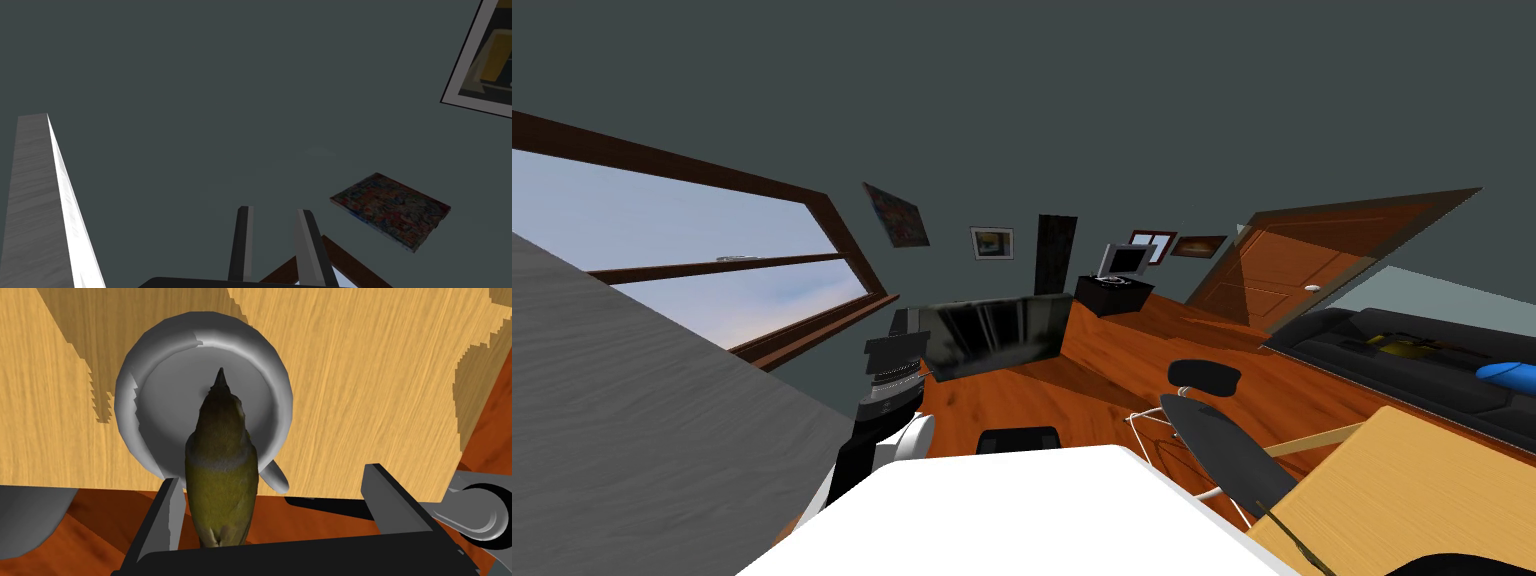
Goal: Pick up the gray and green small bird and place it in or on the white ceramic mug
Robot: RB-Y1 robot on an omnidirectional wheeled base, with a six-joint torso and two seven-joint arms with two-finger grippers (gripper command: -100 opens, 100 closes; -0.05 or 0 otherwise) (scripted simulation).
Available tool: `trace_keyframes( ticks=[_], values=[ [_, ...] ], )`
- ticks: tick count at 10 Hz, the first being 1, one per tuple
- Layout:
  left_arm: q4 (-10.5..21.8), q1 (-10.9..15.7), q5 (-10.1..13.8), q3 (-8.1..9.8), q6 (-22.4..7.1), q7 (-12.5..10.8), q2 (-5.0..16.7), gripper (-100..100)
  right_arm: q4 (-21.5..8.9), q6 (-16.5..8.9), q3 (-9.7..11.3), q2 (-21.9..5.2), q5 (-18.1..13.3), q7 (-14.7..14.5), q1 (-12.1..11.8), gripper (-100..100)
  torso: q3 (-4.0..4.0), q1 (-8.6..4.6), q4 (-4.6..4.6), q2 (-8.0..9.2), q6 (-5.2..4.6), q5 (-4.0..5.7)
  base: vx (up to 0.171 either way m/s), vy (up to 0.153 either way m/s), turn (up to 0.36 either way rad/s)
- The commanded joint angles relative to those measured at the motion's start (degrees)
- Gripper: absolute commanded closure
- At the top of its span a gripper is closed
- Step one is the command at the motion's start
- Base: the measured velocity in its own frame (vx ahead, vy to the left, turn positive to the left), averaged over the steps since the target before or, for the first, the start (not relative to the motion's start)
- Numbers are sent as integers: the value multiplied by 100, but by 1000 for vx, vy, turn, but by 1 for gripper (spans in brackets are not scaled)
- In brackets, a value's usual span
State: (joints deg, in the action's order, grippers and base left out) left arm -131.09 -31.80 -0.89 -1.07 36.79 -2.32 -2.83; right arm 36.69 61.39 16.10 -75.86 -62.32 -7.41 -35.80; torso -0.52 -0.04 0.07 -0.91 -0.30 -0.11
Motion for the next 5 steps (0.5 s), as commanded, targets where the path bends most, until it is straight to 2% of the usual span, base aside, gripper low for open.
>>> trace_keyframes(
  ticks=[1, 2, 4, 5],
  values=[
    [0, 0, 0, 0, 0, 0, 0, 0, 111, -54, 28, -45, 263, 18, -99, -100, 0, 0, 0, 0, 0, 0, 13, 1, 1],
    [0, 0, 0, 0, 0, 0, 0, 0, 146, -133, 303, -180, 454, -185, -208, -100, 2, 1, -1, 3, 0, 0, 25, 1, -13],
    [0, 0, 0, 0, 0, 0, 0, 0, 146, -133, 322, -180, 741, -185, -208, -100, 0, 1, 0, 0, 0, 0, 20, 2, -5],
    [0, 0, 0, 0, 0, 0, 0, 0, 181, -212, 591, -316, 943, -388, -317, -100, 2, 1, -1, 3, 1, 0, 26, 1, -15]
  ],
)
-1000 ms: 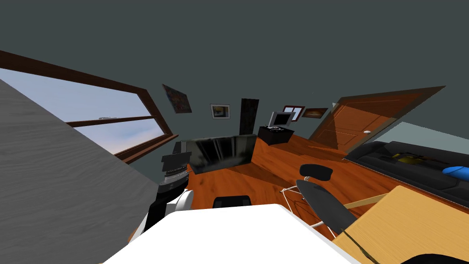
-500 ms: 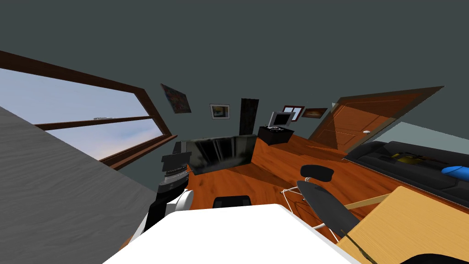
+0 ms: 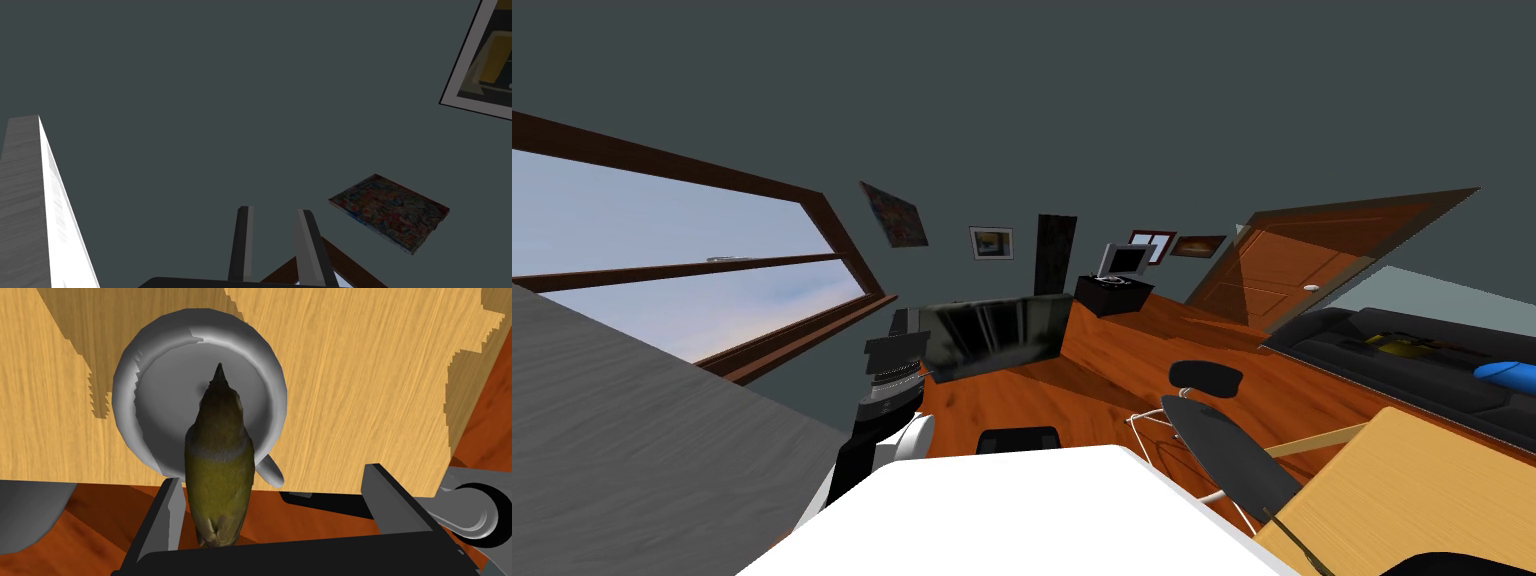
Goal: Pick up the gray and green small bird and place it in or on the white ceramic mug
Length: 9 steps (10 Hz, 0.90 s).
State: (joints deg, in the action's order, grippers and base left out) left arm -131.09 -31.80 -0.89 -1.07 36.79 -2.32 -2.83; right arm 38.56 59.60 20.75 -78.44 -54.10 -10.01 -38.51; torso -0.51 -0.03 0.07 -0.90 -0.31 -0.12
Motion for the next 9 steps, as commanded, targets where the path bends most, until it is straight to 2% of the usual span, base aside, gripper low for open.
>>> trace_keyframes(
  ticks=[1, 2, 3, 5, 6, 8, 9],
  values=[
    [0, 0, 0, 0, 0, 0, 0, 0, -5, -33, 152, -58, 286, -129, -47, -100, 0, 0, 0, 0, 0, 0, 27, 0, -11],
    [0, 0, 0, 0, 0, 0, 0, 0, -5, -33, 152, -58, 396, -129, -47, -100, -1, -1, 0, -1, 1, 0, 12, 1, 2],
    [0, 0, 0, 0, 0, 0, 0, 0, 30, -112, 425, -194, 600, -332, -156, -100, 1, -1, 0, 3, 1, 1, 27, 2, -9],
    [0, 0, 0, 0, 0, 0, 0, 0, 30, -112, 447, -194, 873, -332, -156, -100, -1, 0, 0, -1, 1, 0, 20, 1, -7],
    [0, 0, 0, 0, 0, 0, 0, 0, 65, -191, 721, -329, 1079, -534, -266, -100, 1, -1, 0, 3, 2, 1, 23, 1, -10],
    [0, 0, 0, 0, 0, 0, 0, 0, 65, -191, 741, -329, 1351, -534, -266, -100, 0, 0, 0, 0, 1, 1, 21, 1, -7],
    [0, 0, 0, 0, 0, 0, 0, 0, 101, -270, 1016, -465, 1556, -737, -375, -100, 1, 0, 0, 2, 2, 1, 25, 1, -11]
  ],
)
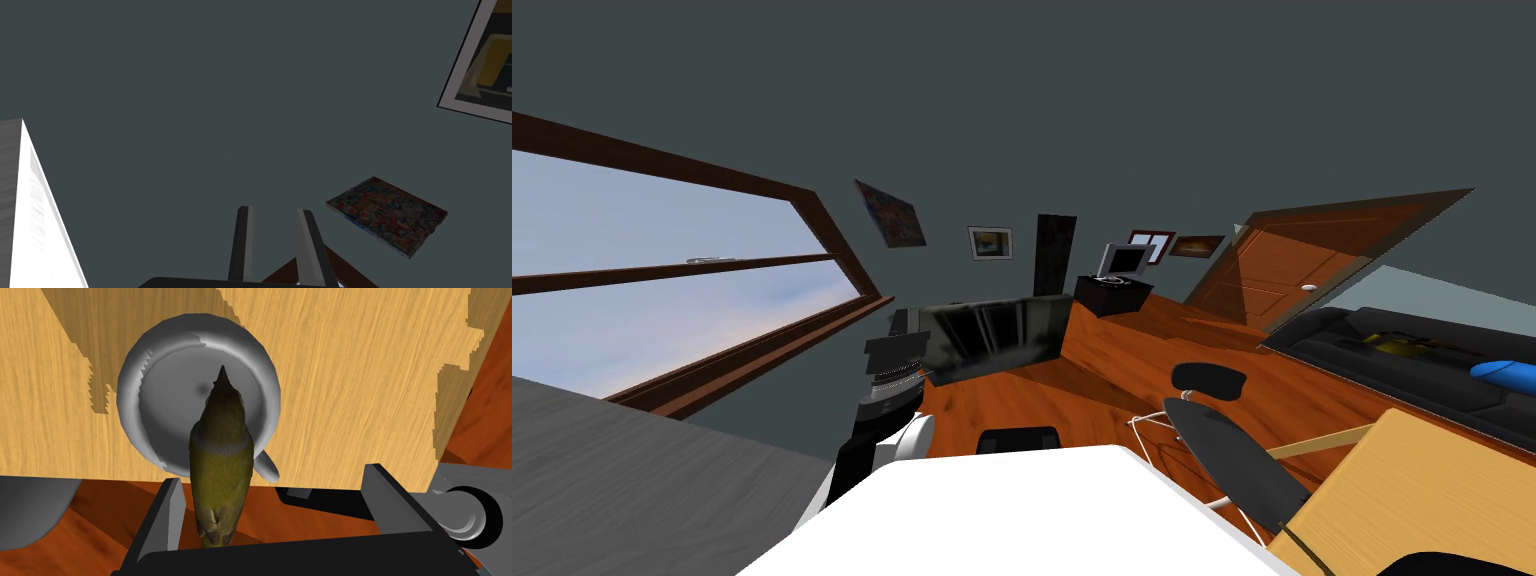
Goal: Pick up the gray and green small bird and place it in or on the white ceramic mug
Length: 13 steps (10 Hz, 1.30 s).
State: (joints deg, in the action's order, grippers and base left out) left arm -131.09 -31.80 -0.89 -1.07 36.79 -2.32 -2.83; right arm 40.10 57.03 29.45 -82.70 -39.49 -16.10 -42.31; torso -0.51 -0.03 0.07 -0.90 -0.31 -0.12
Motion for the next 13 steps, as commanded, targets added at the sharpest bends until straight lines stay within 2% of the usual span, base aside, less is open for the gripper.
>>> trace_keyframes(
  ticks=[1, 2, 3, 5, 6, 8, 9, 10, 13],
  values=[
    [0, 0, 0, 0, 0, 0, 0, 0, -54, -13, 166, -38, 286, -128, 5, -100, 0, 0, 0, 0, 0, 0, 28, 2, -13],
    [0, 0, 0, 0, 0, 0, 0, 0, -54, -13, 166, -38, 367, -128, 5, -100, -1, 0, 0, -1, 1, 1, 13, 3, 1],
    [0, 0, 0, 0, 0, 0, 0, 0, -19, -92, 435, -174, 588, -331, -105, -100, 1, 0, 0, 2, 2, 1, 20, -2, -12],
    [0, 0, 0, 0, 0, 0, 0, 0, -19, -92, 460, -174, 845, -331, -105, -100, 0, -1, 0, 0, 1, 1, 20, 1, -5],
    [0, 0, 0, 0, 0, 0, 0, 0, 17, -171, 730, -310, 1060, -533, -214, -100, 1, 0, 0, 2, 2, 1, 28, 4, -12],
    [0, 0, 0, 0, 0, 0, 0, 0, 17, -171, 755, -310, 1322, -533, -214, -100, -1, 1, 0, -1, 1, 1, 20, 4, -6],
    [0, 0, 0, 0, 0, 0, 0, 0, -41, -128, 754, -286, 1208, -531, -166, -100, 1, 0, -1, 2, 2, 1, 0, 0, 0],
    [0, 0, 0, 0, 0, 0, 0, 0, -36, -137, 755, -288, 1226, -534, -170, 0, 3, -1, -1, 5, 2, 2, 0, 0, 0],
    [0, 0, 0, 0, 0, 0, 0, 0, -36, -136, 755, -288, 1224, -534, -169, 0, 5, -2, -2, 9, 1, 2, 0, 0, 0]
  ],
)
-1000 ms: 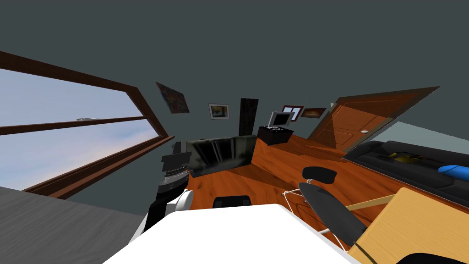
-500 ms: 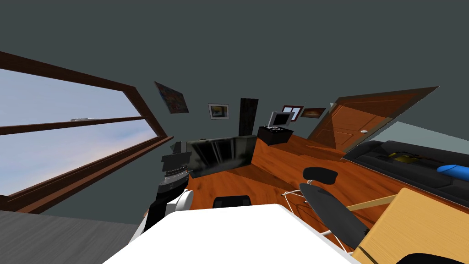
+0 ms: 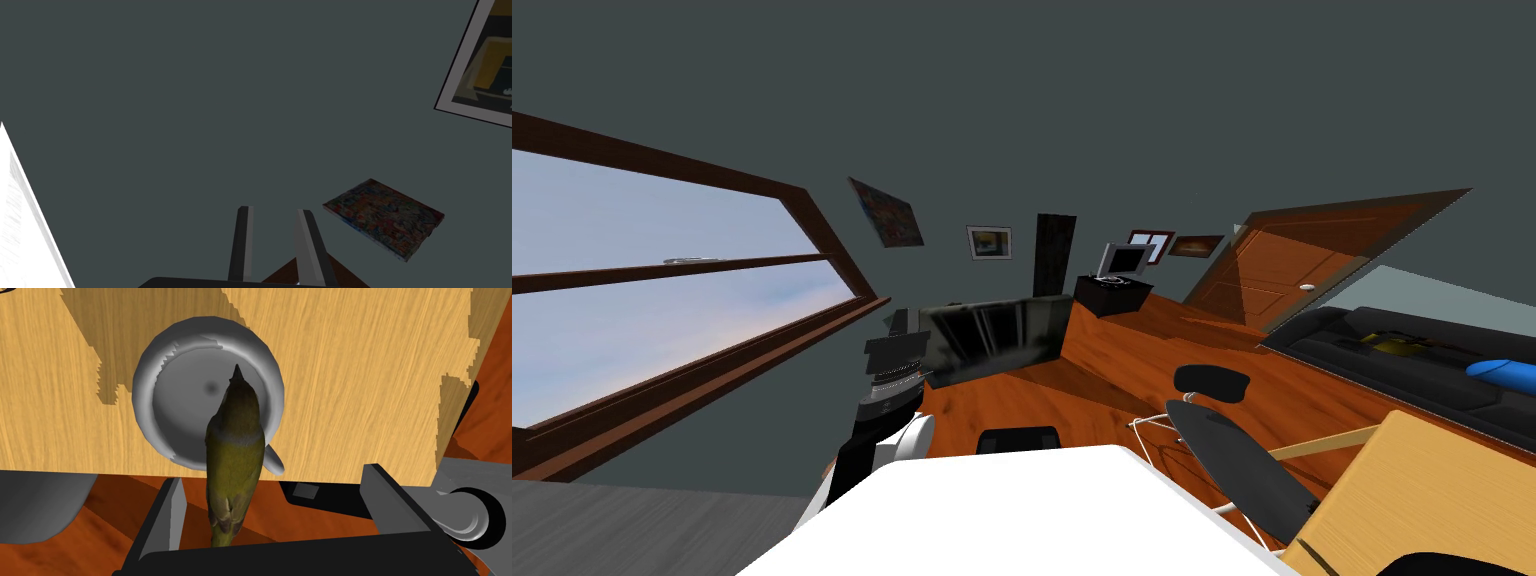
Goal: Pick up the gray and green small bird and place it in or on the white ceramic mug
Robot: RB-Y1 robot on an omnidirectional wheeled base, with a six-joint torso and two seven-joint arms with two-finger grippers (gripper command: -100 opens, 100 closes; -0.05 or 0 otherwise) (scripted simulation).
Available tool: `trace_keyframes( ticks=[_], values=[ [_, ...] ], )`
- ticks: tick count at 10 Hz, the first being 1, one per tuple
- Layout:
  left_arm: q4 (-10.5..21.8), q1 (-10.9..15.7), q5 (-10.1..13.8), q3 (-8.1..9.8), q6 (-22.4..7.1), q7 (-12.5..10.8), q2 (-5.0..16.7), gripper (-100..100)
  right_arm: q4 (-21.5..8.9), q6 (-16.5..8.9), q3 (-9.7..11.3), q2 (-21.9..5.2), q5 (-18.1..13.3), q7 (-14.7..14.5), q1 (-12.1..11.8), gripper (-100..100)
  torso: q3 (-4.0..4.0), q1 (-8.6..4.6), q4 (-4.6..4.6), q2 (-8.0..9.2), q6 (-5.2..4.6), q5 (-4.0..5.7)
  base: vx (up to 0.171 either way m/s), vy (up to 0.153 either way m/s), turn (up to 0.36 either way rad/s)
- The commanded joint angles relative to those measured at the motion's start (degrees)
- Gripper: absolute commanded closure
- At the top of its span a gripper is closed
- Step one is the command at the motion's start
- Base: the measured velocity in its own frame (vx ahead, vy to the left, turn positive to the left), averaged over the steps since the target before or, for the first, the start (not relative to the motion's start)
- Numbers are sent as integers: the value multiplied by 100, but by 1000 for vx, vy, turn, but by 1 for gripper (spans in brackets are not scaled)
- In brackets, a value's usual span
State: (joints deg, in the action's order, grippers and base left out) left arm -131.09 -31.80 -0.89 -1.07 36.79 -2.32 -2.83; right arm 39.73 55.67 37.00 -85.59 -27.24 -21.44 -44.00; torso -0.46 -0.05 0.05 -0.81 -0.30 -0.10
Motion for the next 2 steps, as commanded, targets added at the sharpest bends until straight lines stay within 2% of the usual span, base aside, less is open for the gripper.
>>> trace_keyframes(
  ticks=[1, 2],
  values=[
    [0, 0, 0, 0, 0, 0, 0, 0, 0, 0, 0, 0, 0, 0, 0, 0, 0, 0, 0, 0, 0, 0, 0, 0, 0],
    [0, 0, 0, 0, 0, 0, 0, 0, 0, 0, 0, 0, 0, 0, 0, 0, 0, 0, 0, 0, 0, 0, 0, 0, 0]
  ],
)
